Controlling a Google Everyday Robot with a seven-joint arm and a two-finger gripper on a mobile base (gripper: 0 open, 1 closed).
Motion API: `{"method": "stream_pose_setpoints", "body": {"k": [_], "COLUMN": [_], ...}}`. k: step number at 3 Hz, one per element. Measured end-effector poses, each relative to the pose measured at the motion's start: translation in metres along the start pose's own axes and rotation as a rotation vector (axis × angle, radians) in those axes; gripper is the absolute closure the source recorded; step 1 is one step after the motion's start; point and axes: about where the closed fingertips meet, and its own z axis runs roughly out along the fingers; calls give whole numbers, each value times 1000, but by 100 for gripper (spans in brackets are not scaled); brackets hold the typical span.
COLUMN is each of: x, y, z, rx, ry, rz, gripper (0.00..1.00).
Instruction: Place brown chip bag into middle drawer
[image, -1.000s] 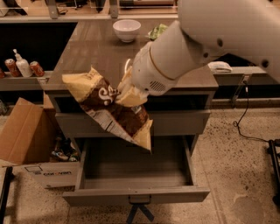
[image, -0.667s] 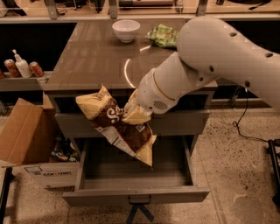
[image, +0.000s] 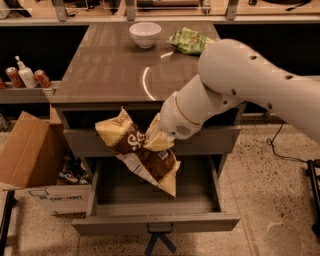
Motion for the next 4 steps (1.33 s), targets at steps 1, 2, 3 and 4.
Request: {"method": "stream_pose_setpoints", "body": {"k": [1,2,3,4], "x": [54,98,137,164], "y": [-3,-8,-15,-20], "z": [42,77,111,139], "rx": [-30,-33,-50,-74], "ry": [59,100,120,138], "rz": [54,102,149,186], "gripper": [100,100,100,100]}}
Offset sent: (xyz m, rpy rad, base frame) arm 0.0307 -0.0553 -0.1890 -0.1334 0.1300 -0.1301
